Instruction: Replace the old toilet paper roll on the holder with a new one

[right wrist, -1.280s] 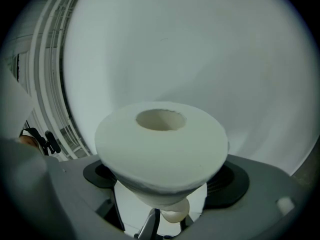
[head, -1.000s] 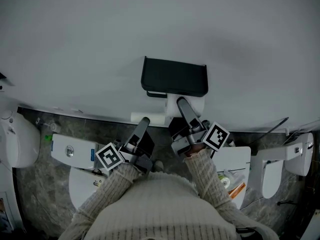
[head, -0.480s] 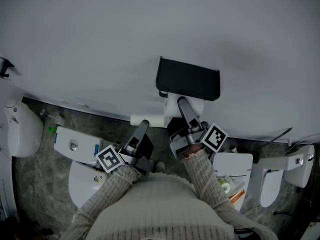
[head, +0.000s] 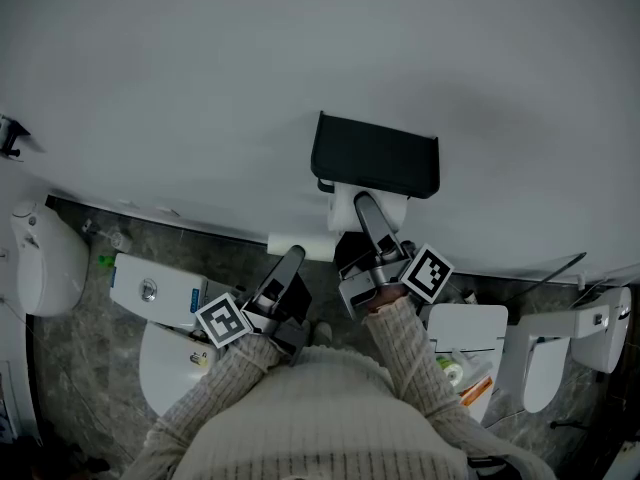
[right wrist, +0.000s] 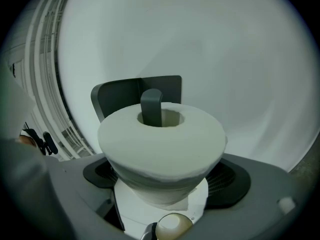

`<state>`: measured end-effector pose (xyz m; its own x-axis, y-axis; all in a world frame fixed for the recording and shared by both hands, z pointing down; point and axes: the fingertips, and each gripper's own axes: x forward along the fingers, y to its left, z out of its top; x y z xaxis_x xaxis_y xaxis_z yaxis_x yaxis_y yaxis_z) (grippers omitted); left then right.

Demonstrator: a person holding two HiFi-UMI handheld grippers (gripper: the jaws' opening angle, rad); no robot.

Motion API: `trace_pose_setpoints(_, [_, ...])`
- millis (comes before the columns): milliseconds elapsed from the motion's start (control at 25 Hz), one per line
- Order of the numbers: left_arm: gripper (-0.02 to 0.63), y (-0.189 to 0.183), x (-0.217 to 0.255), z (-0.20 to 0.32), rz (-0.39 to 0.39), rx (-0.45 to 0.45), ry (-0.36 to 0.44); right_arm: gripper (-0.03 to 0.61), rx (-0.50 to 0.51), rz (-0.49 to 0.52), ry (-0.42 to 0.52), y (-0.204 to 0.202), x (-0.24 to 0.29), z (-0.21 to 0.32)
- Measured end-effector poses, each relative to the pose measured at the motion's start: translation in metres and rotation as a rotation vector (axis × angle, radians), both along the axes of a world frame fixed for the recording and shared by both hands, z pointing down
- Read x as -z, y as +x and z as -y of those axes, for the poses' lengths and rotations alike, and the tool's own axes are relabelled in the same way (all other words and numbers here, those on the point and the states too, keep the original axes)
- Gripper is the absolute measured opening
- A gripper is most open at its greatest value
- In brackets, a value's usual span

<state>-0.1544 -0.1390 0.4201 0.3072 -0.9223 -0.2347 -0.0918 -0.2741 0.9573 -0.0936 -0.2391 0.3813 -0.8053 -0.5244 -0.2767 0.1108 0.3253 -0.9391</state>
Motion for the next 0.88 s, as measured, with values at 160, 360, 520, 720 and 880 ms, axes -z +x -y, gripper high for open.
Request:
trace_pose_setpoints(160, [0.161, 0.003, -0.002, 0.002, -0.006, -0.015, -0.006, 0.5, 0.006, 0.023, -0.044, 0.002, -0.008, -0.003])
trace_pose_setpoints(360, [0.161, 0.007, 0.001, -0.001, -0.012, -0.022, 0.005, 0.482, 0.013, 0.019, -0.059, 0.012, -0.016, -0.025])
trace_pose_setpoints(520, [0.161, 0.034, 0.008, -0.005, -0.015, -0.043, 0.024, 0.397, 0.0, 0.036, -0.055, 0.047, -0.014, -0.046])
trace_pose_setpoints(720, [0.161, 0.036, 0.008, -0.001, -0.025, -0.078, 0.028, 0.321, -0.027, 0.034, -0.044, 0.057, -0.017, -0.06])
trace_pose_setpoints(880, [0.161, 0.039, 0.007, -0.002, -0.032, -0.091, 0.028, 0.161, -0.099, 0.05, -0.011, 0.073, -0.013, -0.07])
